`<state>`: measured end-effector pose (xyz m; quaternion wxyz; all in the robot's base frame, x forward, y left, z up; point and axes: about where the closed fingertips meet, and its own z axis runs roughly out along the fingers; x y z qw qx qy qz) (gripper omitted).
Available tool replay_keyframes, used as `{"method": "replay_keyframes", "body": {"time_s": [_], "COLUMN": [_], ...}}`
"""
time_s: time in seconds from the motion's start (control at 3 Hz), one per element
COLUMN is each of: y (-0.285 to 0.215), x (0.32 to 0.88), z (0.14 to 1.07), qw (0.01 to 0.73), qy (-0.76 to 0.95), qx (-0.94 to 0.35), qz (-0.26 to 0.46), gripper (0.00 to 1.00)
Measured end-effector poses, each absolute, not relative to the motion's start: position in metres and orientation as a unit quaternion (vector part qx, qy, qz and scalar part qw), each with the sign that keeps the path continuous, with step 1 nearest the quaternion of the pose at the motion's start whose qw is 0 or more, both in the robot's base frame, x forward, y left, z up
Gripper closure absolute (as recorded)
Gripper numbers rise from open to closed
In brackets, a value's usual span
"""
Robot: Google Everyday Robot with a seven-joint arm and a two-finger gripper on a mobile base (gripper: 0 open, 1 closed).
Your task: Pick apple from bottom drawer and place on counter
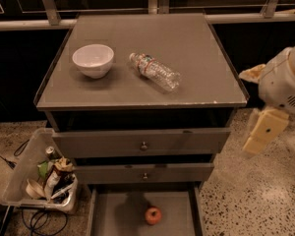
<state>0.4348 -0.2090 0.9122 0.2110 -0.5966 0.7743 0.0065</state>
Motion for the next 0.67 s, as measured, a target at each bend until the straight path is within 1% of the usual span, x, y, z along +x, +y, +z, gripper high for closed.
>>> {"method": "replay_keyframes", "body": {"time_s": [0.33, 0.67], "y": [-0.205, -0.206], "x": [0.435, 0.435], "z": [0.861, 0.814], "qw": [0.255, 0.284], "qy": [0.76, 0.737], "qx": [-0.596, -0.608], "qz": [0.052, 0.08], "gripper": [0.0, 0.0]}}
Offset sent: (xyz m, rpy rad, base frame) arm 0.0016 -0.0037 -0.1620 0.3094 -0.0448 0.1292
